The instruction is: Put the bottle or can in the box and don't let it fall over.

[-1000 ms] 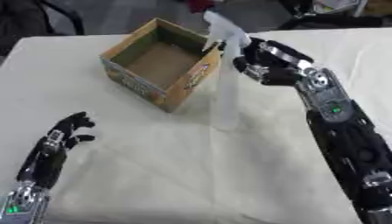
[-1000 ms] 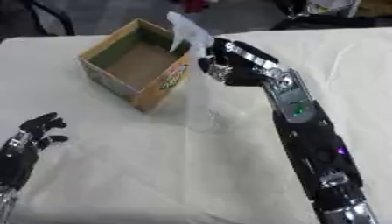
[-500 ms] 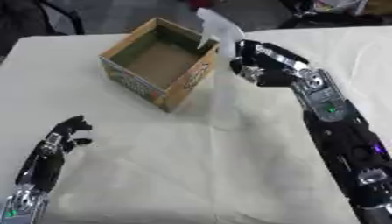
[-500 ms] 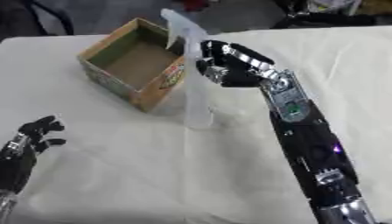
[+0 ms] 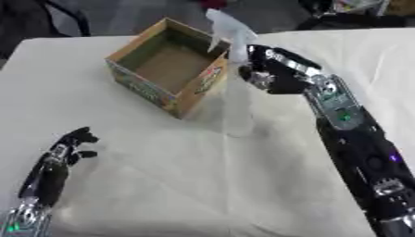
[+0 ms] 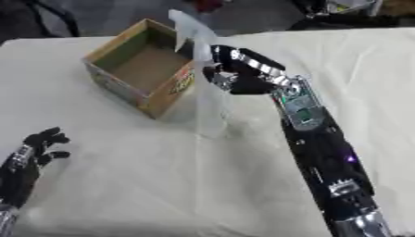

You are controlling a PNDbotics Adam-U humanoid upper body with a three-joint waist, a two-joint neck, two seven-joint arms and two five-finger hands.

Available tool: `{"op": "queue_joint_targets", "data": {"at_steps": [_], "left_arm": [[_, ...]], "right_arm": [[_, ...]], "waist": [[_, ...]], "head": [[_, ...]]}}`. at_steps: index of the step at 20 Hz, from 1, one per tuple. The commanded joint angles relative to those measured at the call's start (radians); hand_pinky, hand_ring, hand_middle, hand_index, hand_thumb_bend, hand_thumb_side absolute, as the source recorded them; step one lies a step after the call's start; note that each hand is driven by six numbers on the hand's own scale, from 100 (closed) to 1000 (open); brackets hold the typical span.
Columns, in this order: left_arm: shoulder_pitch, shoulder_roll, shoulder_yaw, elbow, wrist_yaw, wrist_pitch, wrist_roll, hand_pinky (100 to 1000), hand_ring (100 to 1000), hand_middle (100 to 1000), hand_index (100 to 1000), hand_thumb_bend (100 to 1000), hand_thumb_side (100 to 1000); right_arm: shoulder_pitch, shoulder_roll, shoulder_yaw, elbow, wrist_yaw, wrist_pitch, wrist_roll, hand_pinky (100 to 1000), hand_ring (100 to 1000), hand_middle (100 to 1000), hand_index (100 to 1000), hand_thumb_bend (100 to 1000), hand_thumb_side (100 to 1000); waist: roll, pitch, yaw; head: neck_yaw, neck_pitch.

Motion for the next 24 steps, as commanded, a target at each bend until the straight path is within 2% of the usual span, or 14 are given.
{"op": "queue_joint_targets", "data": {"at_steps": [1, 12, 24], "left_arm": [[-0.009, 0.007, 0.008, -0.004, -0.008, -0.005, 0.002, 742, 947, 686, 890, 114, 1000], [-0.009, 0.008, 0.006, -0.002, -0.012, -0.009, -0.003, 744, 948, 688, 890, 114, 1000], [-0.014, 0.004, 0.007, 0.007, -0.014, -0.007, -0.004, 746, 949, 689, 891, 114, 1000]], "right_arm": [[-0.019, -0.004, 0.007, -0.04, -0.008, -0.006, 0.002, 785, 876, 866, 912, 100, 537], [-0.02, -0.007, 0.029, -0.094, -0.056, 0.017, 0.026, 787, 876, 878, 912, 100, 540], [-0.016, 0.006, 0.027, -0.056, -0.027, 0.021, 0.046, 784, 874, 878, 908, 100, 568]], "waist": [[0.001, -0.008, -0.001], [0.001, -0.009, -0.002], [0.003, -0.005, 0.004]], "head": [[0.002, 0.006], [-0.001, 0.006], [-0.005, 0.006]]}}
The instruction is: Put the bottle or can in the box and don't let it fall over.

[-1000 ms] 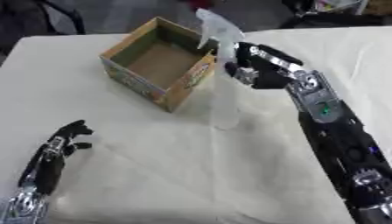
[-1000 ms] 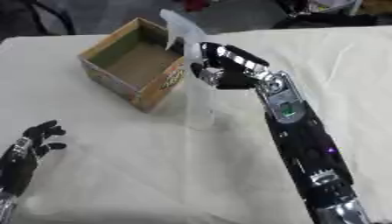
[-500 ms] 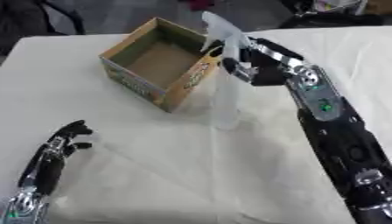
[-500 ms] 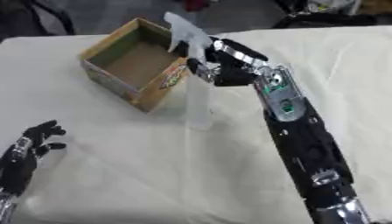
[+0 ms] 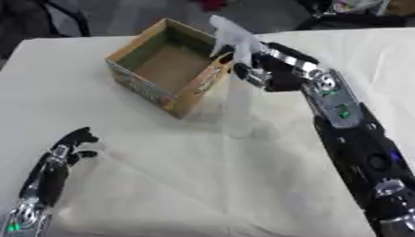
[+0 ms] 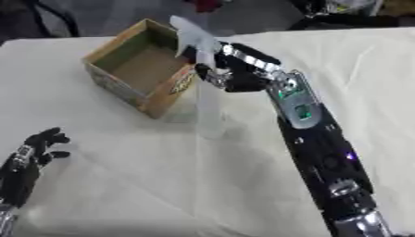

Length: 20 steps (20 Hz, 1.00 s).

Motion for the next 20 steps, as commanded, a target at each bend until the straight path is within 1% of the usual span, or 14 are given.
{"op": "queue_joint_targets", "data": {"at_steps": [1, 13, 20], "left_arm": [[-0.01, 0.004, 0.007, -0.002, -0.008, 0.001, 0.0, 746, 949, 689, 891, 113, 1000], [-0.015, -0.002, 0.02, 0.008, -0.014, -0.001, 0.009, 747, 950, 690, 891, 105, 1000], [-0.018, -0.004, 0.036, 0.019, -0.018, 0.0, 0.022, 748, 951, 690, 891, 106, 1000]], "right_arm": [[-0.019, 0.003, -0.004, -0.002, 0.01, -0.002, 0.004, 785, 874, 878, 908, 100, 566], [-0.029, -0.004, -0.021, 0.042, 0.077, -0.035, -0.034, 787, 870, 873, 903, 100, 534], [-0.029, -0.002, -0.031, 0.071, 0.112, -0.051, -0.062, 785, 864, 864, 895, 100, 526]], "waist": [[0.001, -0.005, 0.003], [0.009, -0.001, 0.011], [0.009, 0.0, 0.017]], "head": [[-0.005, 0.006], [-0.015, 0.001], [-0.019, 0.001]]}}
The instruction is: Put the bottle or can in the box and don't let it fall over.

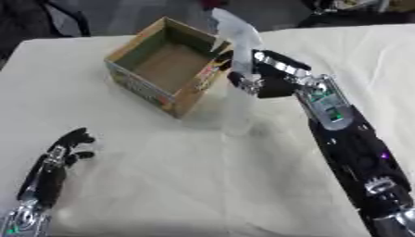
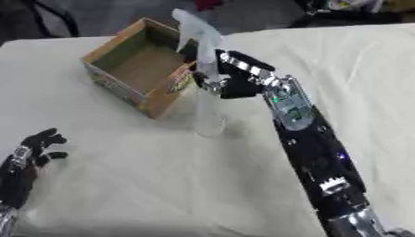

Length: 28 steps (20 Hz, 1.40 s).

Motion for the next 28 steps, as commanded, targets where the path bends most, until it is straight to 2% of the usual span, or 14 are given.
{"op": "queue_joint_targets", "data": {"at_steps": [1, 19, 26, 28], "left_arm": [[-0.007, 0.013, 0.018, 0.003, -0.009, 0.002, 0.011, 748, 951, 690, 891, 107, 1000], [-0.011, 0.013, 0.035, 0.022, -0.017, 0.002, 0.022, 750, 952, 691, 892, 100, 1000], [-0.013, 0.013, 0.039, 0.035, -0.019, 0.004, 0.028, 750, 952, 691, 892, 100, 1000], [-0.015, 0.012, 0.038, 0.037, -0.021, 0.005, 0.028, 750, 952, 691, 892, 100, 1000]], "right_arm": [[-0.024, -0.007, -0.009, 0.001, 0.014, -0.007, -0.014, 784, 863, 861, 892, 100, 525], [-0.013, 0.01, -0.006, 0.015, 0.018, -0.016, -0.002, 769, 846, 836, 865, 100, 534], [-0.005, 0.021, 0.01, -0.002, -0.039, 0.017, 0.055, 753, 843, 830, 859, 100, 570], [-0.003, 0.023, 0.011, 0.0, -0.049, 0.031, 0.072, 751, 845, 833, 861, 100, 606]], "waist": [[-0.001, -0.007, 0.004], [-0.002, -0.006, 0.007], [-0.003, -0.006, 0.01], [-0.003, -0.006, 0.01]], "head": [[-0.002, 0.001], [-0.001, 0.0], [-0.003, 0.002], [-0.004, 0.001]]}}
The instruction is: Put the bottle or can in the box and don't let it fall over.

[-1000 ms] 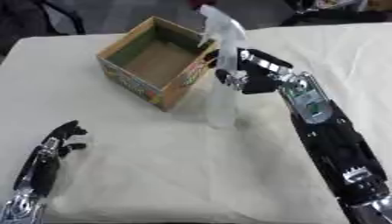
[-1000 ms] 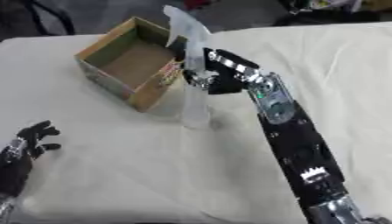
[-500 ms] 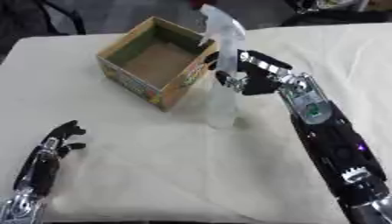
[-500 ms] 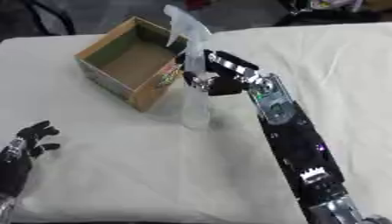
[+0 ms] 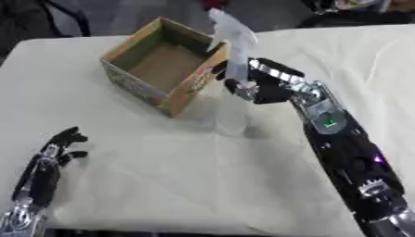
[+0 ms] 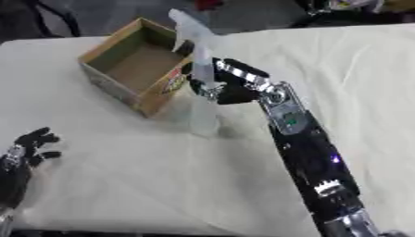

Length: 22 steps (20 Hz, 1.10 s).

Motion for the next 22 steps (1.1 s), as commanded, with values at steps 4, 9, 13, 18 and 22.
{"op": "queue_joint_targets", "data": {"at_steps": [4, 9, 13, 18, 22], "left_arm": [[-0.003, 0.013, 0.01, 0.012, -0.014, 0.004, 0.005, 750, 953, 691, 892, 100, 1000], [-0.005, 0.012, 0.009, 0.014, -0.014, 0.004, 0.004, 750, 953, 692, 893, 100, 1000], [-0.006, 0.011, 0.009, 0.015, -0.014, 0.005, 0.003, 751, 953, 691, 893, 100, 1000], [-0.009, 0.01, 0.008, 0.015, -0.014, 0.006, 0.001, 751, 953, 691, 893, 100, 1000], [-0.012, 0.008, 0.006, 0.016, -0.014, 0.008, 0.0, 751, 953, 692, 893, 103, 1000]], "right_arm": [[-0.011, 0.003, 0.002, -0.013, -0.038, 0.043, 0.053, 755, 854, 846, 872, 100, 650], [-0.011, 0.003, 0.002, -0.015, -0.056, 0.066, 0.085, 754, 854, 847, 876, 100, 666], [-0.011, 0.003, 0.002, -0.014, -0.046, 0.068, 0.103, 733, 830, 818, 850, 100, 568], [-0.011, 0.002, -0.002, -0.007, -0.005, 0.043, 0.116, 600, 703, 629, 687, 100, 381], [-0.013, 0.003, -0.007, 0.002, 0.018, 0.03, 0.101, 458, 553, 469, 499, 100, 424]], "waist": [[-0.003, -0.007, 0.004], [-0.003, -0.006, 0.007], [-0.003, -0.006, 0.008], [-0.003, -0.005, 0.011], [-0.003, -0.005, 0.014]], "head": [[-0.005, 0.001], [-0.007, 0.001], [-0.009, 0.002], [-0.01, 0.001], [-0.012, 0.0]]}}
